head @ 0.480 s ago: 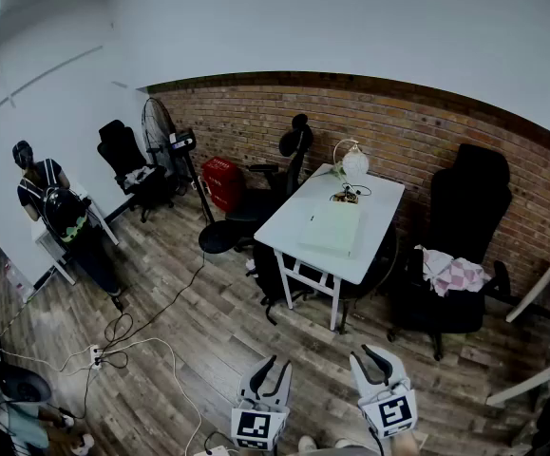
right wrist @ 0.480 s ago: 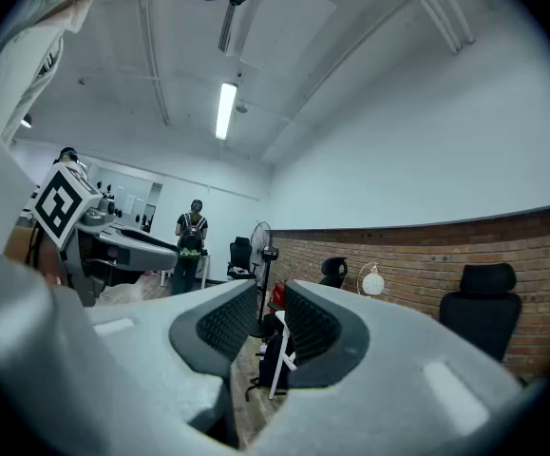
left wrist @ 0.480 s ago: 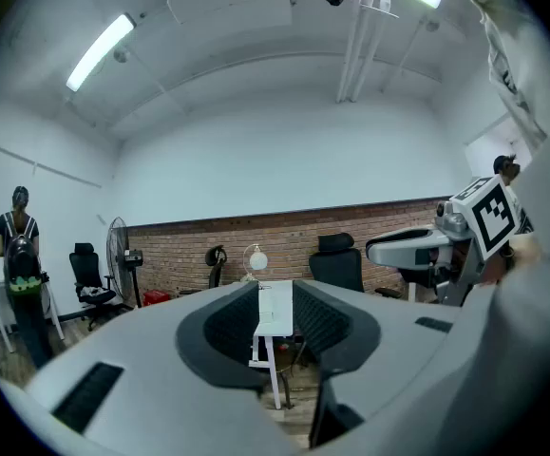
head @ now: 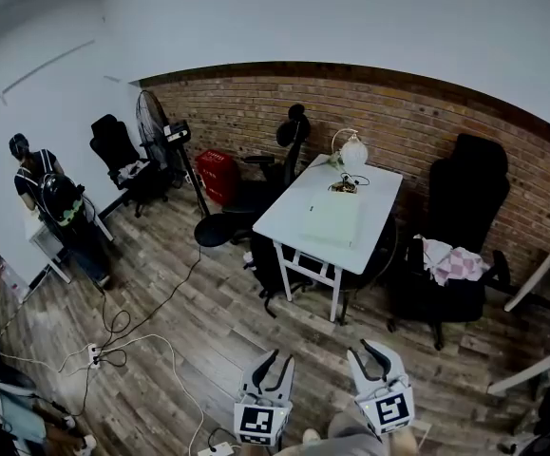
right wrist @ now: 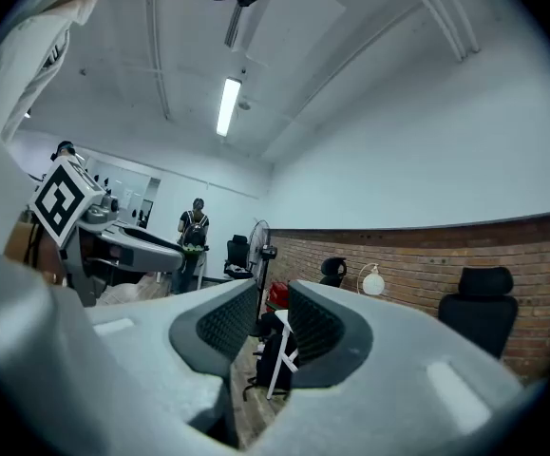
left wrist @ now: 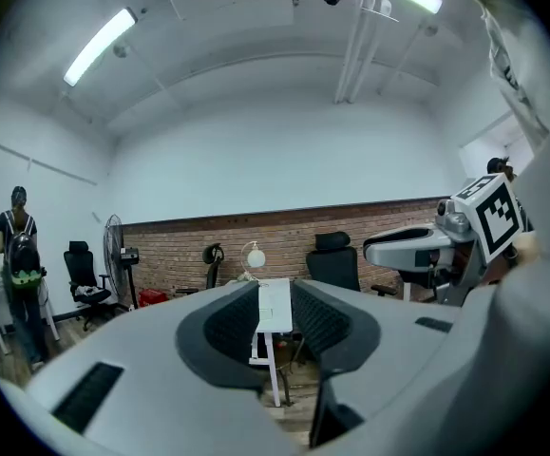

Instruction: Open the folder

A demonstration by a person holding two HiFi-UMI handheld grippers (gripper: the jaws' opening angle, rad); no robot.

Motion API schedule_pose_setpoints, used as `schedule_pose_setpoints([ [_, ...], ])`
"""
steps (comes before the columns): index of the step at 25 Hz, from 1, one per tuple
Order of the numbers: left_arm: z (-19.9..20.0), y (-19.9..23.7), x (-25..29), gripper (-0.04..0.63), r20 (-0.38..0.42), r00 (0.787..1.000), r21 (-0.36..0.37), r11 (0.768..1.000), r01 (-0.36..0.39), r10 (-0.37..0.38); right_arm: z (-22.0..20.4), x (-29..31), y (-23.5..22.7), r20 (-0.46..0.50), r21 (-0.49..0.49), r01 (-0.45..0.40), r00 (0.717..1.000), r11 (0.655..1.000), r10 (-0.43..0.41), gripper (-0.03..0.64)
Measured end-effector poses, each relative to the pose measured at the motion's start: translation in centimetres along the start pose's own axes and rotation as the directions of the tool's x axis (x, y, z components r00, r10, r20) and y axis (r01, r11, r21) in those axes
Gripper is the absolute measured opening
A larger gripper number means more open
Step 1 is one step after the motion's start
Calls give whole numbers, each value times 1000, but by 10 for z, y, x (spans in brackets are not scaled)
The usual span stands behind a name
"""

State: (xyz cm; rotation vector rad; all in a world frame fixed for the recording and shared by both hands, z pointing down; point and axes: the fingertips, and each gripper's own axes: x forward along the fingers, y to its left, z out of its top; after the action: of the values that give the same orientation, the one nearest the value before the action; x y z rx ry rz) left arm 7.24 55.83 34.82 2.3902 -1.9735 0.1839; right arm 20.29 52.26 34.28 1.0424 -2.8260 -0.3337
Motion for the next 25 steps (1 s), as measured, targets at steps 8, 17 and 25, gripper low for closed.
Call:
schedule_pose_setpoints([
  [8,-3,13,10,110,6,1000,0,1000,-2,2,-3,17,2,-8,2,-9,1000,1000,9,87],
  [17,-3,31,44,110,24,1000,24,1000,17,-18,-13,53,-16,-12,13,-5,1000,1000,5,87],
  [25,4,55,100,109,-2,1000,13,1000,11,-11,-21,102,-51,-16,25,-11,1000,1000,12,87],
])
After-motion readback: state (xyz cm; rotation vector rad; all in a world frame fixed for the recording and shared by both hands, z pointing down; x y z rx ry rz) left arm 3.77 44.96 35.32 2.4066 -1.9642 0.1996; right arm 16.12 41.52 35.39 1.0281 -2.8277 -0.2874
